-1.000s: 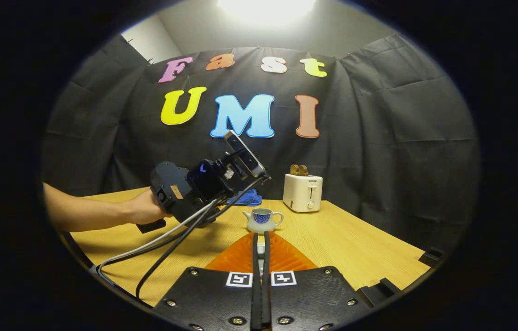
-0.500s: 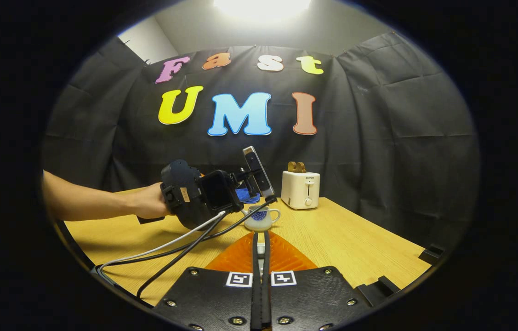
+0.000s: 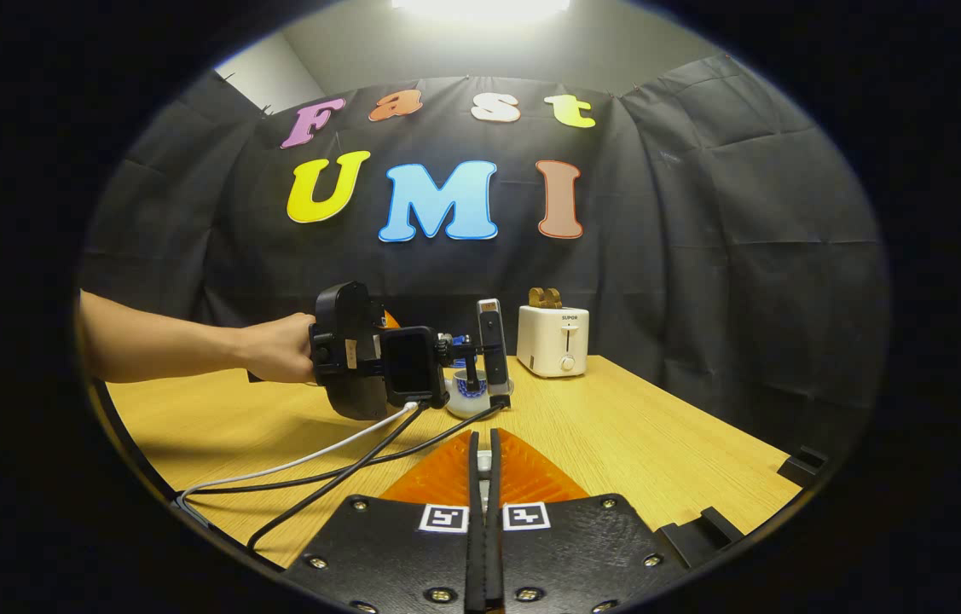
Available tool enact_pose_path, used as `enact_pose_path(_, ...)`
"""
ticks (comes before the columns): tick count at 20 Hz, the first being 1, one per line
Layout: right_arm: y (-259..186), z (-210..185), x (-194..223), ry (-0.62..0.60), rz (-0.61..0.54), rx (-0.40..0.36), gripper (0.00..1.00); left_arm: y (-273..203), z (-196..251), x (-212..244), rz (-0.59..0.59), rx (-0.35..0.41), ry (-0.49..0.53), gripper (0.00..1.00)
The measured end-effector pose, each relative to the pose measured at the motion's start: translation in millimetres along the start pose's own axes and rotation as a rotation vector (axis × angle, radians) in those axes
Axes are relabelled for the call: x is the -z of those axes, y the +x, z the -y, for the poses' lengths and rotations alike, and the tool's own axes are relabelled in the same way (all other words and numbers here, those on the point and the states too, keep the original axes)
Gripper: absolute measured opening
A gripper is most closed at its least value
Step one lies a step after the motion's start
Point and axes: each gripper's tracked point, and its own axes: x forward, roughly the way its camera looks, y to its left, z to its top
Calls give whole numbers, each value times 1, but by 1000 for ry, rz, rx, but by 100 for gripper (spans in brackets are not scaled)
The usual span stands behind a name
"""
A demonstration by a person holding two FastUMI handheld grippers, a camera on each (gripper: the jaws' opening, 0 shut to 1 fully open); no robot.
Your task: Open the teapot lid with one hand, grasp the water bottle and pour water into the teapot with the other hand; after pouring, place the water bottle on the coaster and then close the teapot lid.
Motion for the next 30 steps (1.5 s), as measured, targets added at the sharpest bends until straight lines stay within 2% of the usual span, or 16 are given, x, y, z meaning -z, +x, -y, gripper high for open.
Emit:
enact_pose_path(3, 0, 2, -2, 12, 4, 3, 0, 1, 3, -3, -5, 14, 63, 87)
enact_pose_path(10, 1, 7, 0, 18, 4, 12, 0, 1, -7, -12, -12, -9, 252, 87)
enact_pose_path(15, 1, 9, -1, 16, 6, 12, 0, 2, -9, -11, -25, 9, 315, 87)
enact_pose_path(23, 2, 10, -2, 17, 6, 8, 1, 3, -19, -12, -42, 12, 483, 87)
enact_pose_path(30, 3, 10, -2, 19, 1, 4, 1, 2, -24, -18, -41, 14, 548, 87)
